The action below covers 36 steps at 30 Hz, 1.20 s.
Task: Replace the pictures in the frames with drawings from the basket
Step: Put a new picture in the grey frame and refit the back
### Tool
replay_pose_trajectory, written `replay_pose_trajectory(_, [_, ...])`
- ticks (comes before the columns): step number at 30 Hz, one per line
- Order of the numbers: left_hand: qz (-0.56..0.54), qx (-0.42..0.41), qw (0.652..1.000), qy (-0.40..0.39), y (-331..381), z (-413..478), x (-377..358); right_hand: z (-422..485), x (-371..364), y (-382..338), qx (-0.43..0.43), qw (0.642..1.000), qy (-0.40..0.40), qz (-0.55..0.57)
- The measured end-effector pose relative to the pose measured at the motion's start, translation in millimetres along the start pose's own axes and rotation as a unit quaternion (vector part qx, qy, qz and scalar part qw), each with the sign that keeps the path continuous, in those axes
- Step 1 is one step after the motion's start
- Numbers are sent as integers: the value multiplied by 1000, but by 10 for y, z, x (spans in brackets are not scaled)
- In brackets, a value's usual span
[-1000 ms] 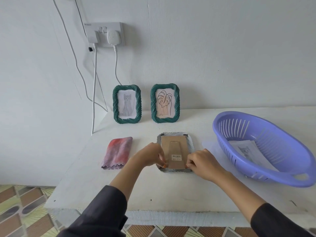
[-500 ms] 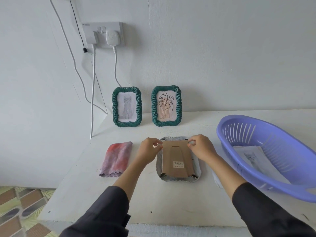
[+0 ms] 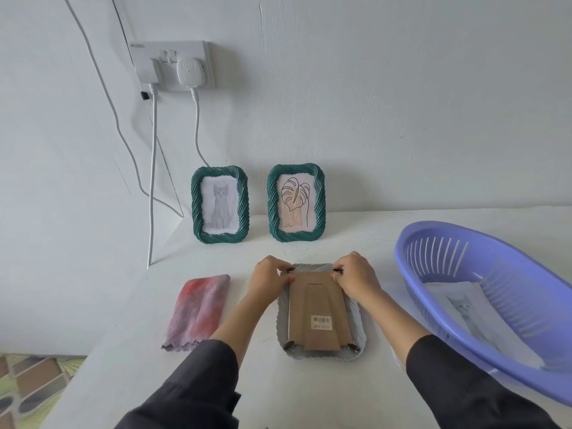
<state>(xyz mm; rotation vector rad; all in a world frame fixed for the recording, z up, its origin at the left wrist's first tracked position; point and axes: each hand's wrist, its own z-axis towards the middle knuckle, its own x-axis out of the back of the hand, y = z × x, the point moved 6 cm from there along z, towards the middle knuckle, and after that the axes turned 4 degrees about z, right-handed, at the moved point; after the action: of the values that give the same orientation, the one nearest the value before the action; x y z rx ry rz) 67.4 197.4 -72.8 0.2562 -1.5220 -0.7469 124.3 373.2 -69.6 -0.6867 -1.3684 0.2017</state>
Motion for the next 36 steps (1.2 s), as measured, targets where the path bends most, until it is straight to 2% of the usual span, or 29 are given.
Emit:
replay_pose_trajectory(9, [33, -17, 997, -64, 48, 125, 27, 93, -5, 4, -13, 1000, -12, -13])
replay_pose_trajectory(36, [62, -71, 991, -99, 52, 195, 11, 55, -11, 22, 24, 998, 13, 48])
